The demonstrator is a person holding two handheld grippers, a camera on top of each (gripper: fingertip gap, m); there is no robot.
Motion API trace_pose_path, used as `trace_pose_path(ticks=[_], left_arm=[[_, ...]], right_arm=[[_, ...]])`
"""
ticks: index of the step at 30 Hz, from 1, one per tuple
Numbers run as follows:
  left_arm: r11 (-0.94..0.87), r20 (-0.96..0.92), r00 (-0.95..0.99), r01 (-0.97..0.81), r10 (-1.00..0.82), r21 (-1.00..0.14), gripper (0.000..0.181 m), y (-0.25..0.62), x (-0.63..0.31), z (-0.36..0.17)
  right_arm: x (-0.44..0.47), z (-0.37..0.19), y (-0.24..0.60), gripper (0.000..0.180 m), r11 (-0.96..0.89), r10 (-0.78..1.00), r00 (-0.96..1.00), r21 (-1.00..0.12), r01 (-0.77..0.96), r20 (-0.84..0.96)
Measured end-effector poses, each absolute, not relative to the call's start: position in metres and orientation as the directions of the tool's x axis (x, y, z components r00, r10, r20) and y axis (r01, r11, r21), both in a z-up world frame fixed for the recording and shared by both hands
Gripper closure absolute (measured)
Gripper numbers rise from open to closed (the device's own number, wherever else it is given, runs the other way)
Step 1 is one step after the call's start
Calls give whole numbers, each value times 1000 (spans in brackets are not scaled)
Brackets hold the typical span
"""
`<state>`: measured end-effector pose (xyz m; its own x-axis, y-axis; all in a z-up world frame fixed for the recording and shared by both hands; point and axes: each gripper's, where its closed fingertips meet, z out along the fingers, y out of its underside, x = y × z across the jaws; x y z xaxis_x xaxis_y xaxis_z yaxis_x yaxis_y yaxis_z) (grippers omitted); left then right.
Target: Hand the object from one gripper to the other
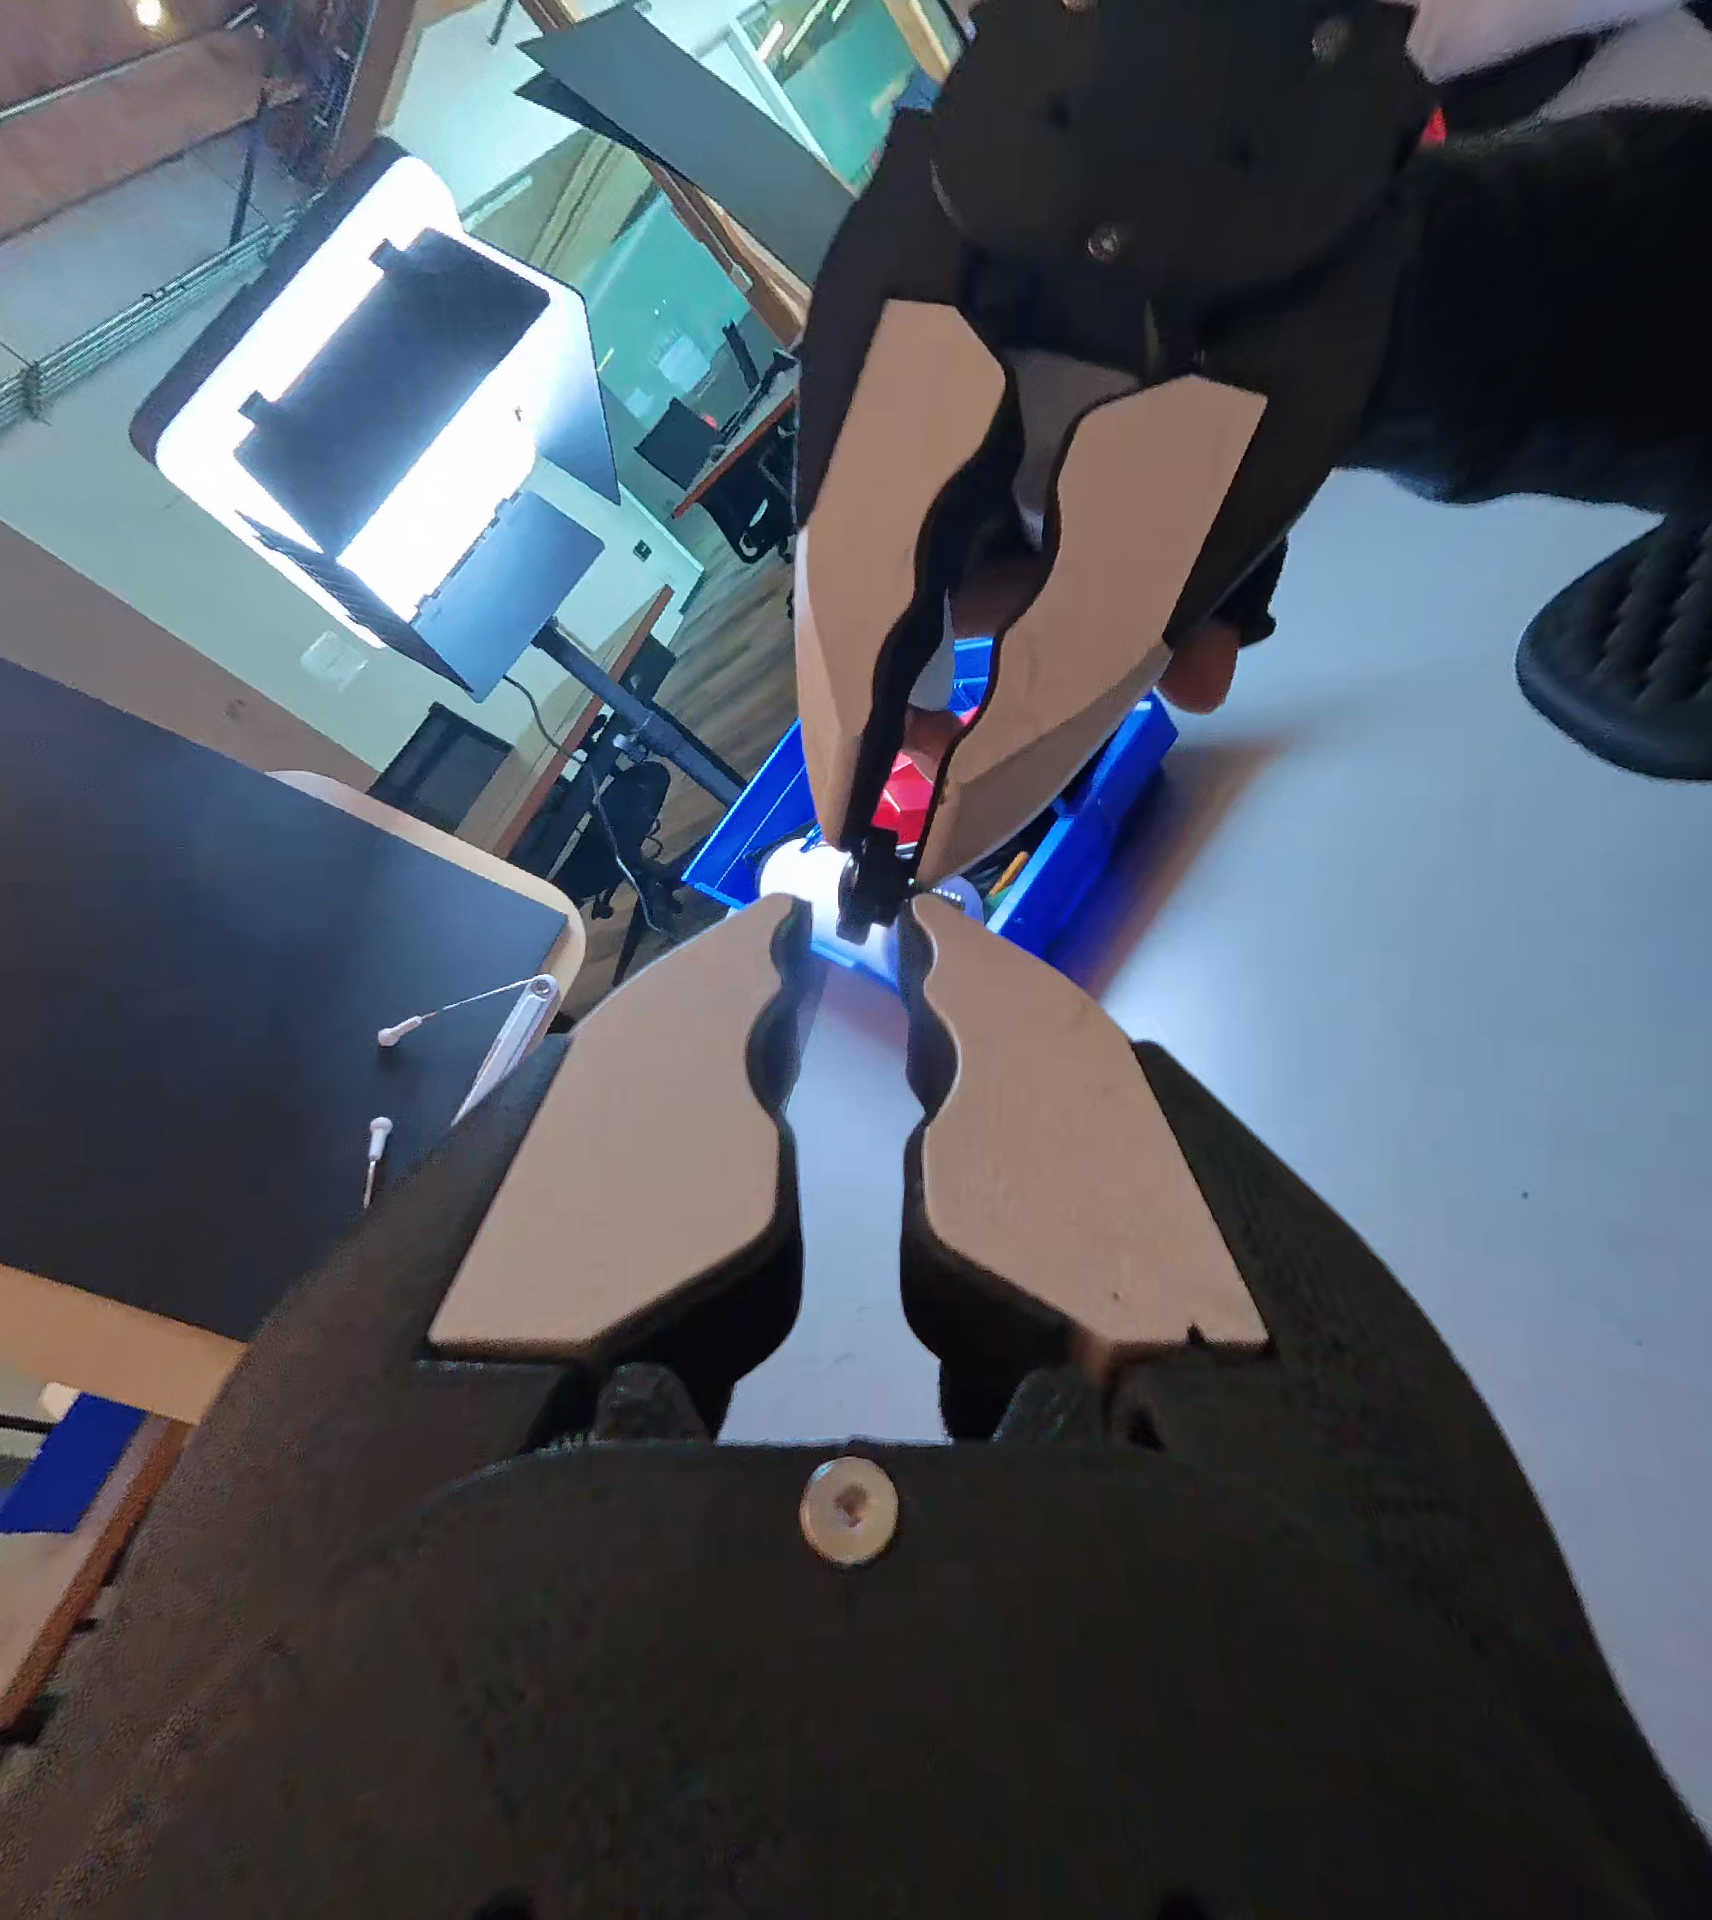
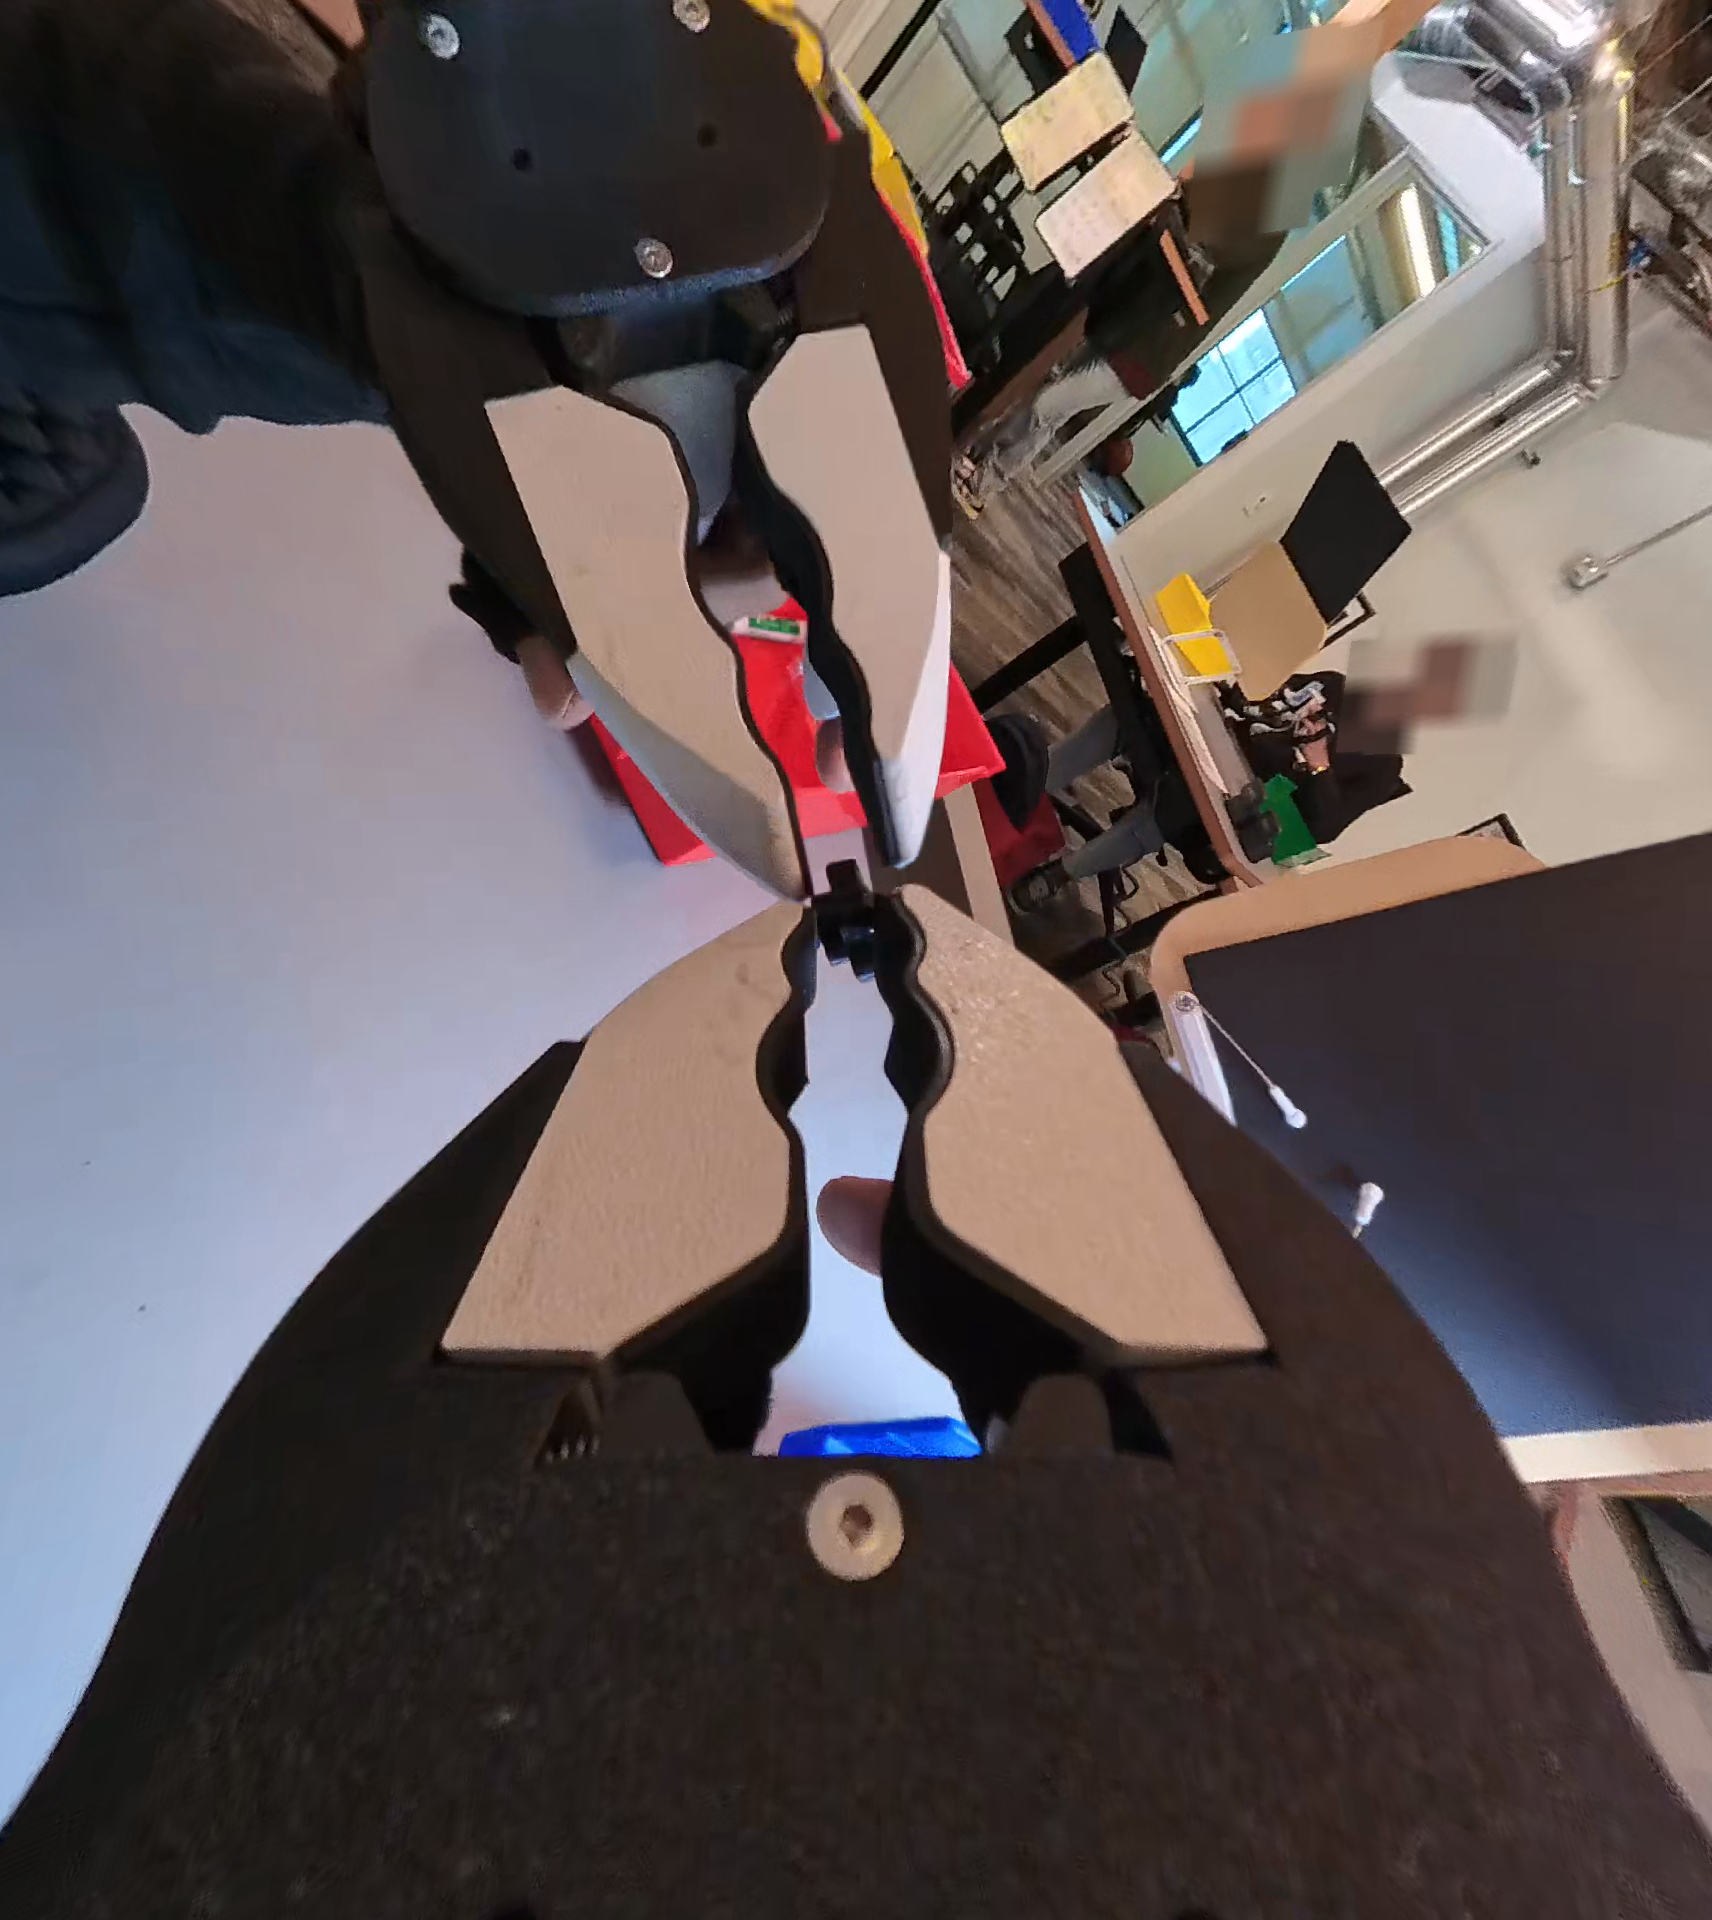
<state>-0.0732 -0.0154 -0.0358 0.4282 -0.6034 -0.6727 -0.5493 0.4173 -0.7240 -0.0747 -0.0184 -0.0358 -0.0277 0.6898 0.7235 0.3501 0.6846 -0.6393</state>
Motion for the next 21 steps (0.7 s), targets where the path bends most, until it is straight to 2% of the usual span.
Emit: trace_pose_path(ticks=[6,13,21], left_arm=[[496,-748,355,-580,-560,-646,176,-22,-69,-39],[545,-728,357,-492,-585,-679,176,-30,-70,-31],[515,-685,332,-471,-648,-716,176,-35,-71,-35]], right_arm=[[-72,-35,-27,169,721,667,-69,-619,310,742],[-62,-27,-26,166,677,733,-87,-712,188,674],[-66,-34,-33,174,708,702,-120,-669,225,702]])
